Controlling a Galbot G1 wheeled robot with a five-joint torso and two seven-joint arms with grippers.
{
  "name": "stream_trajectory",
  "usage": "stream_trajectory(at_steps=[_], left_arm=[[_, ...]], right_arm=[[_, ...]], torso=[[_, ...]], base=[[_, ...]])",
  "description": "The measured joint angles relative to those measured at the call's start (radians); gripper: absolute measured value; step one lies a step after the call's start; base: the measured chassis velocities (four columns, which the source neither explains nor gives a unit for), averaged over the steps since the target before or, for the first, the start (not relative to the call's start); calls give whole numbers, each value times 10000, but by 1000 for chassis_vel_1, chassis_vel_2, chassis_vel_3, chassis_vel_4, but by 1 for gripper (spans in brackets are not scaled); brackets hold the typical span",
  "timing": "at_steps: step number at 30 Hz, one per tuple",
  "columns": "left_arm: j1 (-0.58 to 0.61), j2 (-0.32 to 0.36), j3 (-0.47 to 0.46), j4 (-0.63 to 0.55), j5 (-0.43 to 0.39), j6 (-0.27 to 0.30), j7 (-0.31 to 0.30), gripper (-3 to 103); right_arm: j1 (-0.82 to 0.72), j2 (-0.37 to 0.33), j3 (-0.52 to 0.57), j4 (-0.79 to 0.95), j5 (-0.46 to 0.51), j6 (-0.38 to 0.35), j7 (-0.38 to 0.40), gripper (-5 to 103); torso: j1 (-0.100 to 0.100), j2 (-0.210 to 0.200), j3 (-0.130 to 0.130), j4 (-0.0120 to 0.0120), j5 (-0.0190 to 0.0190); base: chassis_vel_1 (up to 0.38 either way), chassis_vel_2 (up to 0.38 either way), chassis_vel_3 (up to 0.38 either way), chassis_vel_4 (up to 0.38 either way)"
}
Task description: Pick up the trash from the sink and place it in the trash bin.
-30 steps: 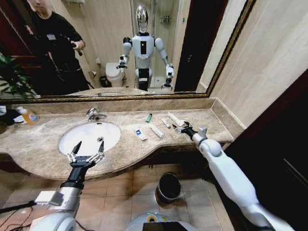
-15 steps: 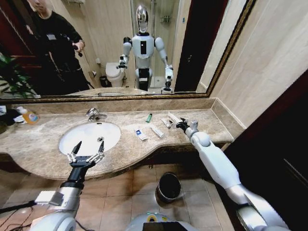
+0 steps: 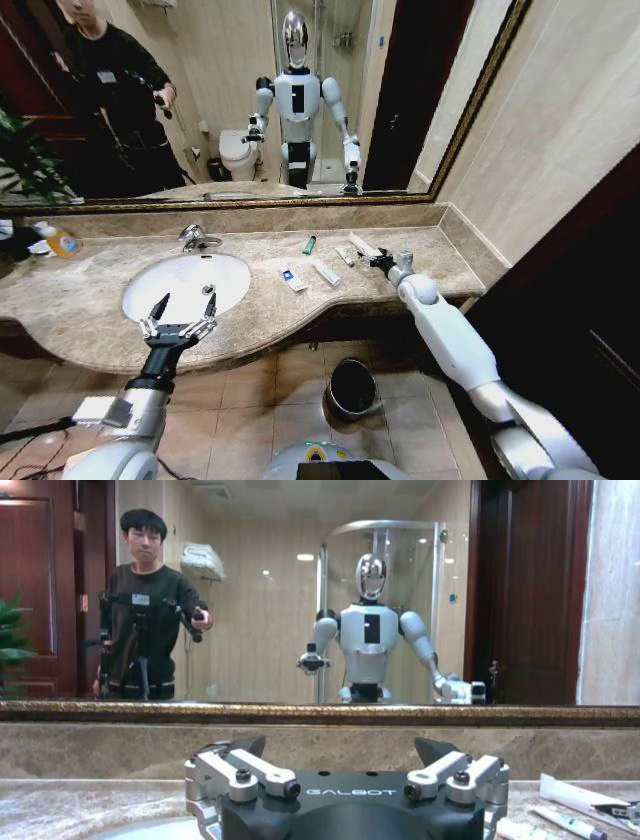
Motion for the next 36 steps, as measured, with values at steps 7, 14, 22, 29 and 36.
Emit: stream_trajectory(at_steps=[7, 14, 22, 29, 36], left_arm=[[0, 0, 0, 0, 0, 0, 0, 100], [0, 0, 0, 0, 0, 0, 0, 100], [0, 0, 0, 0, -1, 0, 0, 100], [0, 0, 0, 0, 0, 0, 0, 100], [0, 0, 0, 0, 0, 0, 0, 100]], right_arm=[[-46, -36, -34, 108, -6, -18, 10, 50], [-63, -164, -285, 347, 23, -50, 24, 22], [-263, -67, -319, 470, 15, -47, 98, 1], [-485, -170, -258, 1080, 95, -262, 311, 0], [-815, -314, 11, 2091, 379, -358, 715, 0]], torso=[[0, 1, 0, 0, 0], [0, 1, 0, 0, -1], [0, 1, 0, 0, 0], [0, 1, 0, 0, 0], [0, 1, 0, 1, 1]], base=[[0, 0, 0, 0], [0, 0, 0, 0], [0, 0, 0, 0], [0, 0, 0, 0], [0, 0, 0, 0]])
